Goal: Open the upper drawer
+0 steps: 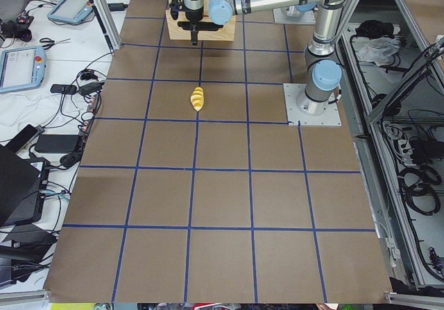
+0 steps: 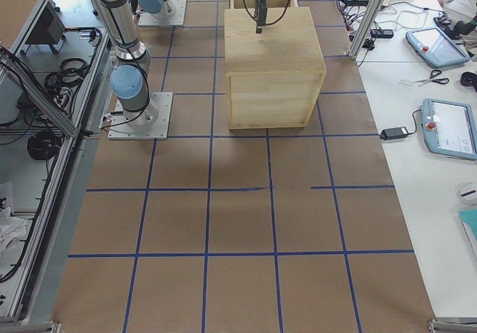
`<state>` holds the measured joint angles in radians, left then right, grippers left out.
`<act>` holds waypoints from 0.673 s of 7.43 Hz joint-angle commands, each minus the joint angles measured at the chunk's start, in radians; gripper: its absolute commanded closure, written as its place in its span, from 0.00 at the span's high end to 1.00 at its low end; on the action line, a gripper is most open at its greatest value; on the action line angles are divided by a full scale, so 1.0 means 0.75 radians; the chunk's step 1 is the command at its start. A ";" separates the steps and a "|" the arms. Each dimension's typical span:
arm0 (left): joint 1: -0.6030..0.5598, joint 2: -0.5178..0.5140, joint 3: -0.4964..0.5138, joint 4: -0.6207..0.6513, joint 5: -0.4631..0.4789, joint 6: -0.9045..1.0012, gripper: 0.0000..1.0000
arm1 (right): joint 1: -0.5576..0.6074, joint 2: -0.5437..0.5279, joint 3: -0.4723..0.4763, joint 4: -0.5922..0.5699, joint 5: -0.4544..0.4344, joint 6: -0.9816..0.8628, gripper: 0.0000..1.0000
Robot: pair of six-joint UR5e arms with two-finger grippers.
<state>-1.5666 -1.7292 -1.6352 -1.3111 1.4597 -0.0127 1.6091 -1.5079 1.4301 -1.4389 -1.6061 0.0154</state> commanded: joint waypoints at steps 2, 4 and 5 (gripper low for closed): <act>0.056 0.047 0.010 -0.043 0.011 0.015 1.00 | 0.000 0.000 -0.001 0.000 0.000 0.000 1.00; 0.052 0.151 0.053 -0.188 0.027 -0.061 1.00 | 0.000 0.000 -0.001 0.000 0.000 0.000 1.00; 0.042 0.213 0.071 -0.262 0.155 -0.061 1.00 | 0.000 0.000 0.001 0.000 0.000 0.000 1.00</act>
<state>-1.5291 -1.6252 -1.6002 -1.4410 1.4994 -0.0473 1.6091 -1.5080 1.4299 -1.4389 -1.6061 0.0153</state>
